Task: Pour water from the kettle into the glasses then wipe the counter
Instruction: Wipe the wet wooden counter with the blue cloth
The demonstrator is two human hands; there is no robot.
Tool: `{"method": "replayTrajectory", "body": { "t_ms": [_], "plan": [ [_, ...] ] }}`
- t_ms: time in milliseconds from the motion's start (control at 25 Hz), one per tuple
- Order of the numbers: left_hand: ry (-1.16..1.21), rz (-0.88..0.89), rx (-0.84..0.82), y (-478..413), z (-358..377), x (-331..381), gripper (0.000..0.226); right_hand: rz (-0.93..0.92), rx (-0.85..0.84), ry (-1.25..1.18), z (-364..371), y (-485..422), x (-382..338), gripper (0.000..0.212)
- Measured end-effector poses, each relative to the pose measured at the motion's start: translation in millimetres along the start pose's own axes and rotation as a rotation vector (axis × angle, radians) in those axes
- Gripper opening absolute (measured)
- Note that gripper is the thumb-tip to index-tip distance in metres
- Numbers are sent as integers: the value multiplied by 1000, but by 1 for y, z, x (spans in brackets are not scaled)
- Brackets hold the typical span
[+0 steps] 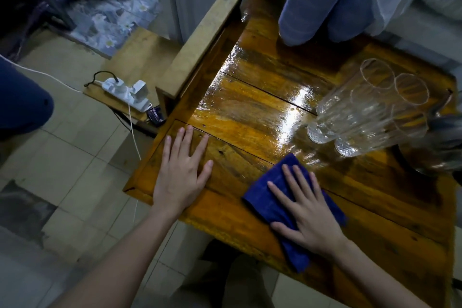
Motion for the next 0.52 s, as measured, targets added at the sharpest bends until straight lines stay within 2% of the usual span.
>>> {"method": "replayTrajectory", "body": {
  "t_ms": [240, 520],
  "plan": [
    [77, -126, 32, 0, 1, -4, 57, 13, 93, -57, 1, -84, -67, 80],
    [62, -127, 30, -1, 1, -4, 56, 131, 222, -145, -11, -138, -70, 80]
  ]
}}
Point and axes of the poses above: each hand's wrist, its own y-axis away from the middle knuckle, its own z-axis out of the palm, x = y × z, the point moved 4 cm from there along -y, towards the middle knuckle, and after that the axes turned 13 degrees about -y, right-handed, at the moved point
